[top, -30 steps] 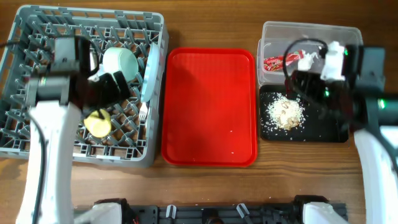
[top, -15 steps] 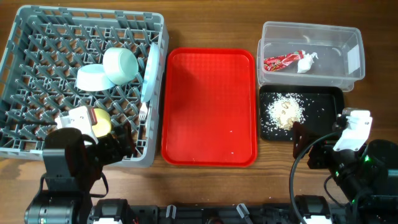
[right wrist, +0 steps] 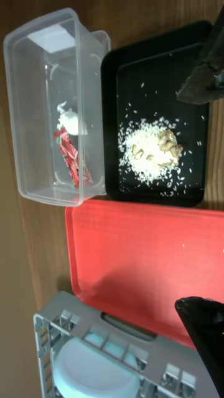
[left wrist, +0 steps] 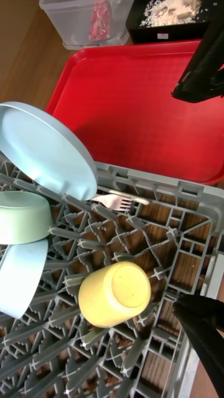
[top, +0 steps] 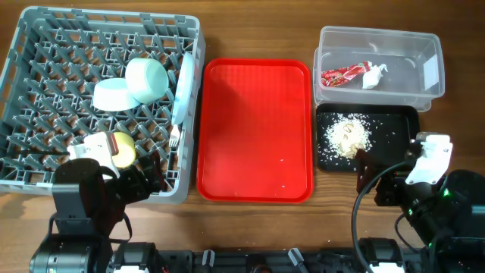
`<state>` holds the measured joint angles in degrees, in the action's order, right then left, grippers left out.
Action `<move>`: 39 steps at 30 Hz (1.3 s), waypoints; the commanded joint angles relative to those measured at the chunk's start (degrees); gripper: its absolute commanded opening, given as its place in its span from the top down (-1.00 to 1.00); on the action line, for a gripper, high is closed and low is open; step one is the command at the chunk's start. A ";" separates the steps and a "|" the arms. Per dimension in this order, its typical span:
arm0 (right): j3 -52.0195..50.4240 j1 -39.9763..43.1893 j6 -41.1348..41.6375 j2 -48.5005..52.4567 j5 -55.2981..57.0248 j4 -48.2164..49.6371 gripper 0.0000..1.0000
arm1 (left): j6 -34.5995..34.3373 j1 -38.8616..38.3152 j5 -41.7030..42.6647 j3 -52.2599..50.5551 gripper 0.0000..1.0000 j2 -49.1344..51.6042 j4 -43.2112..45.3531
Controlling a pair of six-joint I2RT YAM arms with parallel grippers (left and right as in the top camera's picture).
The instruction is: Sort waste into correct bins and load items into the dishwasher rack
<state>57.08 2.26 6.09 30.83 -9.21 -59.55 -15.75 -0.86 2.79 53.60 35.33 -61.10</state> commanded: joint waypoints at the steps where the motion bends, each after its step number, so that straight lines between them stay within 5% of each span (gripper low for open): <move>1: -0.61 0.00 -3.37 -1.73 3.67 1.01 -0.99 | 0.33 -0.31 -0.94 -0.35 -1.00 -0.09 -0.02; 9: -18.01 -3.19 -7.34 -18.69 3.04 23.10 -1.00 | 0.31 -0.31 -0.94 -0.35 -1.00 -0.09 -0.02; 14: -35.28 -3.21 -5.46 -29.88 1.01 45.33 -0.99 | 0.33 -0.31 -0.94 -0.35 -1.00 -0.09 -0.02; 21: -52.35 -3.21 -5.46 -30.64 0.55 70.71 -0.99 | 0.33 -0.31 -0.94 -0.35 -1.00 -0.09 -0.02; 29: -56.78 -3.15 -5.86 -30.64 0.55 59.89 -0.99 | 0.33 -0.31 -0.94 -0.35 -1.00 -0.09 -0.02; 39: -56.78 -3.17 -5.70 -30.62 0.57 60.15 -1.00 | 0.33 -0.31 -0.94 -0.35 -1.00 -0.09 -0.02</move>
<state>0.36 -0.69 -0.08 0.89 -7.90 0.40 -15.75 -0.86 2.79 53.49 35.33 -61.25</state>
